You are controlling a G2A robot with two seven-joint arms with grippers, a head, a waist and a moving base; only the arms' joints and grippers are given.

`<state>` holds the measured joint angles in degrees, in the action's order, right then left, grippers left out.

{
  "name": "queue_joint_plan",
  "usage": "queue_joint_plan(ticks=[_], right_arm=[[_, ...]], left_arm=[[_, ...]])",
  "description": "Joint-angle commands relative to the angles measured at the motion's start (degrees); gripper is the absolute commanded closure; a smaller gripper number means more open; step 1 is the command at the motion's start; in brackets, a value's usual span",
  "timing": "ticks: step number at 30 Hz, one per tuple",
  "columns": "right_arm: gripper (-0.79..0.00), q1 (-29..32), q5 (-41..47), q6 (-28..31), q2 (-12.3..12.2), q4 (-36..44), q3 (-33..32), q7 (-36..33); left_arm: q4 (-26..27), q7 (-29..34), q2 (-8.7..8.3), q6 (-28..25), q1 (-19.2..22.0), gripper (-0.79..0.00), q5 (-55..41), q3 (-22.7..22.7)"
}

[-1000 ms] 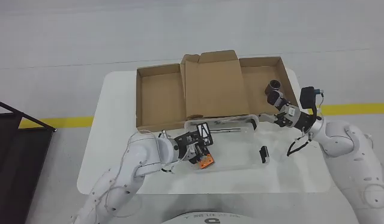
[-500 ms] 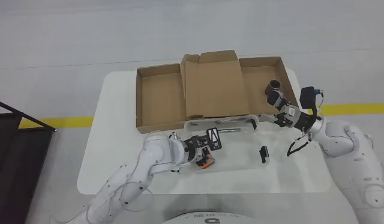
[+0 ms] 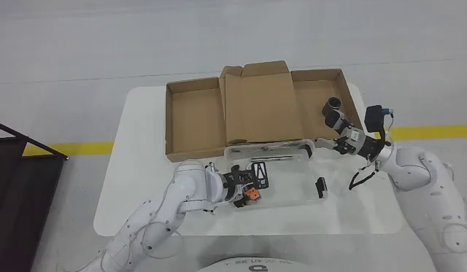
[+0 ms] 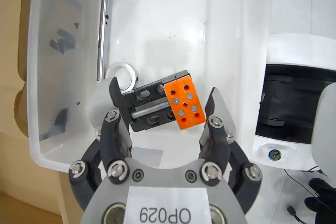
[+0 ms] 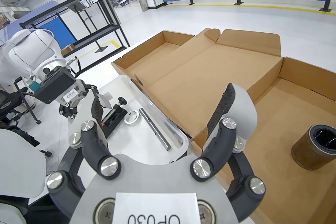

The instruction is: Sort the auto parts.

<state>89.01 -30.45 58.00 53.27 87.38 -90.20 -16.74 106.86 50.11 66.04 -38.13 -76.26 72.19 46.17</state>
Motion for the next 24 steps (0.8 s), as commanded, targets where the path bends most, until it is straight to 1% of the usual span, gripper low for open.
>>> queue_joint_plan(ticks=[1, 3, 7, 10, 12, 14, 17, 20, 23, 24], right_arm=[[-0.785, 0.0, 0.0, 0.0, 0.0, 0.0, 0.0, 0.0], [-0.785, 0.0, 0.0, 0.0, 0.0, 0.0, 0.0, 0.0], [-0.785, 0.0, 0.0, 0.0, 0.0, 0.0, 0.0, 0.0], [-0.785, 0.0, 0.0, 0.0, 0.0, 0.0, 0.0, 0.0], [-0.785, 0.0, 0.0, 0.0, 0.0, 0.0, 0.0, 0.0], [-0.785, 0.0, 0.0, 0.0, 0.0, 0.0, 0.0, 0.0], [-0.785, 0.0, 0.0, 0.0, 0.0, 0.0, 0.0, 0.0], [-0.785, 0.0, 0.0, 0.0, 0.0, 0.0, 0.0, 0.0], [-0.785, 0.0, 0.0, 0.0, 0.0, 0.0, 0.0, 0.0], [-0.785, 0.0, 0.0, 0.0, 0.0, 0.0, 0.0, 0.0]], left_arm=[[-0.5, -0.7, 0.05, 0.6, 0.0, -0.582, 0.2, -0.4], [-1.2, -1.3, 0.11, 1.0, 0.2, -0.554, 0.3, -0.8], [-2.1, -2.2, 0.2, 1.9, 0.5, -0.548, 2.2, -1.8], [-2.7, -3.2, 0.26, 2.7, 0.7, -0.529, 3.2, -2.2], [-2.8, -4.0, 0.29, 3.5, 0.9, -0.499, 3.8, -2.3], [-2.8, -4.7, 0.32, 4.1, 1.0, -0.403, 4.0, -2.3], [-2.4, -6.1, 0.34, 6.0, 1.1, -0.363, 4.8, -1.9], [-2.2, -7.3, 0.37, 7.5, 1.0, -0.369, 4.4, -1.5], [-2.2, -6.9, 0.32, 6.8, 0.9, -0.385, 3.6, -1.5], [-2.2, -6.4, 0.29, 6.2, 1.0, -0.409, 3.1, -1.5]])
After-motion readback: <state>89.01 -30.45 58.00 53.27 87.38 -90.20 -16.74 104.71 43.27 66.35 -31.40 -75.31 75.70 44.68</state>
